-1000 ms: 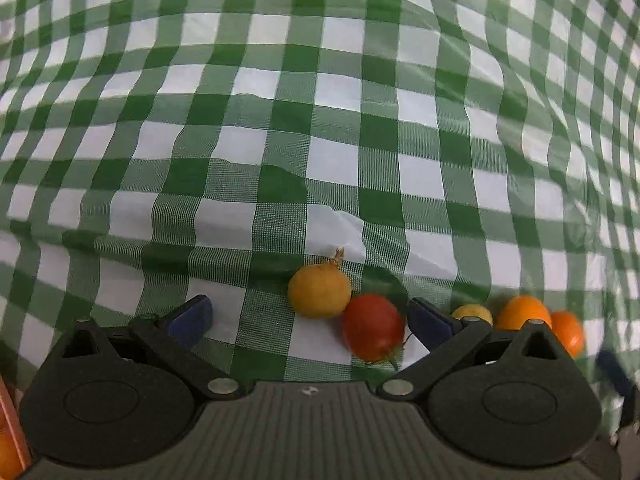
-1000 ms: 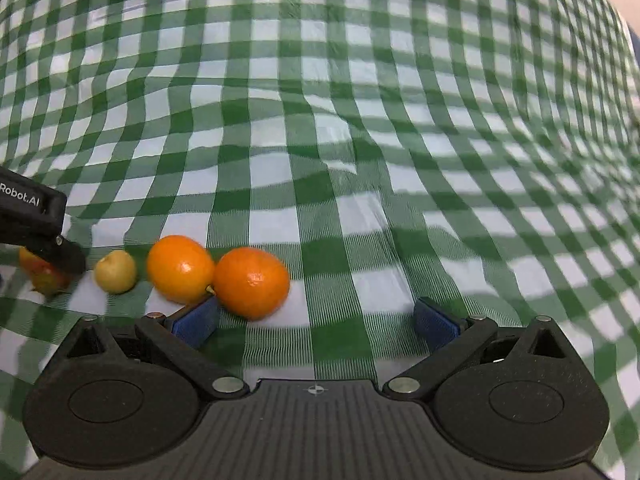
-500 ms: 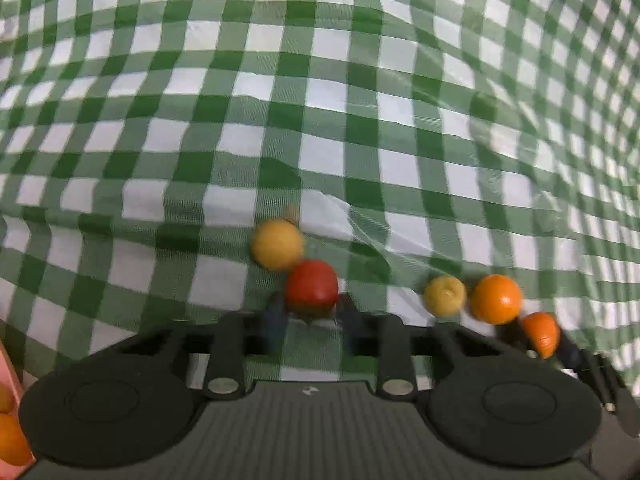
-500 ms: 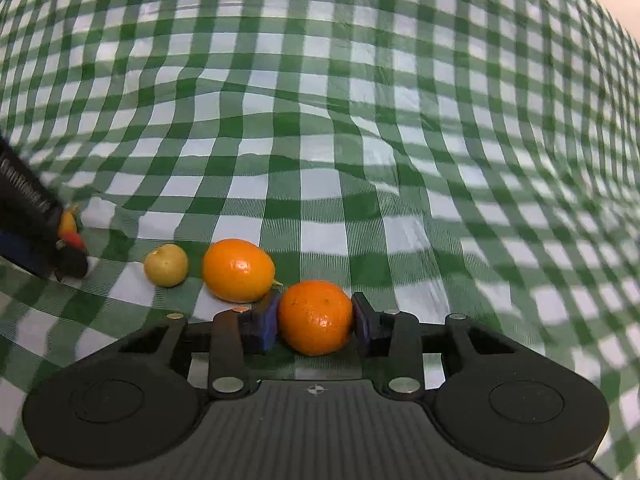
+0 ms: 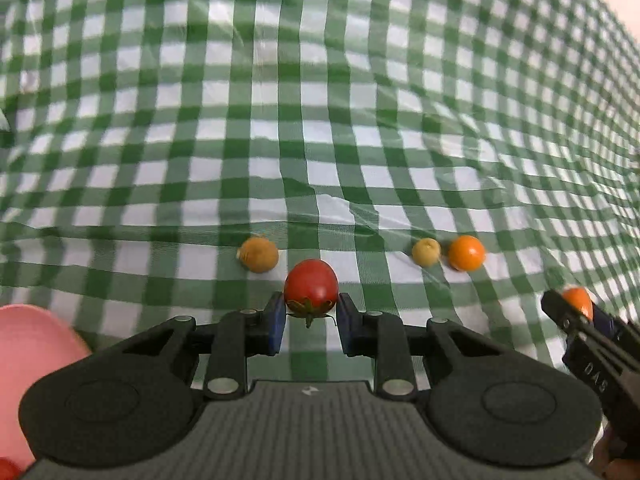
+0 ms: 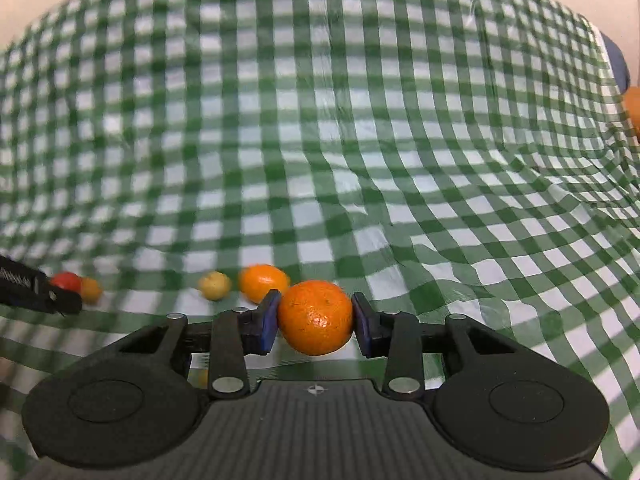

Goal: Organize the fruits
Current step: 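Carry the red tomato and mandarin over the pink plate with both tools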

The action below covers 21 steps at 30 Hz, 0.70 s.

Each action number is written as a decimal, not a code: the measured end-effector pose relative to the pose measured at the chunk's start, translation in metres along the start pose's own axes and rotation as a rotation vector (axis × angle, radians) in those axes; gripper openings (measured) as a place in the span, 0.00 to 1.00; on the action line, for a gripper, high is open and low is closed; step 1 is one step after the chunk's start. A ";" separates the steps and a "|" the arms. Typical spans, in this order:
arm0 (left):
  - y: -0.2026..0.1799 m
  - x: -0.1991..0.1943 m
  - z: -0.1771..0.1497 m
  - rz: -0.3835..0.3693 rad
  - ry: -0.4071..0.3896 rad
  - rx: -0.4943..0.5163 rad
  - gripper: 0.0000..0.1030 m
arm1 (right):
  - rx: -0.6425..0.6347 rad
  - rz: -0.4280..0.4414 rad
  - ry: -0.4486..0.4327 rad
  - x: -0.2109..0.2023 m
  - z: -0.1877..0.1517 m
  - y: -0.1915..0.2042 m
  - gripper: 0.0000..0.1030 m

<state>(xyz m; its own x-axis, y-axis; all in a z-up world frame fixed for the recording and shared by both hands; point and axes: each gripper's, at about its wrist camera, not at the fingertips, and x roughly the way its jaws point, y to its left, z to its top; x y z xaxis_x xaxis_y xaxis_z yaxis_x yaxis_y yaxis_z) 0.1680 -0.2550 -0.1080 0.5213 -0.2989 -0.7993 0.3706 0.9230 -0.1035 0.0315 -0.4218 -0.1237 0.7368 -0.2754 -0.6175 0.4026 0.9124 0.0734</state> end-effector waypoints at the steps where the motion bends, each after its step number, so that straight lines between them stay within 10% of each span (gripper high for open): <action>1: 0.002 -0.015 -0.006 0.000 -0.016 0.018 0.29 | 0.004 0.016 -0.007 -0.012 0.002 0.004 0.38; 21: 0.135 -0.222 -0.126 0.086 -0.137 0.002 0.29 | -0.201 0.349 0.120 -0.202 -0.050 0.204 0.38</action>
<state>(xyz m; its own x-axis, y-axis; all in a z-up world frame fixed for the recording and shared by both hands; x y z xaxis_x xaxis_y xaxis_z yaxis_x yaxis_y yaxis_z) 0.0051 -0.0334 -0.0191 0.6511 -0.2487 -0.7171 0.3213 0.9463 -0.0365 -0.0618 -0.1647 -0.0228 0.7366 0.0873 -0.6707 0.0172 0.9889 0.1476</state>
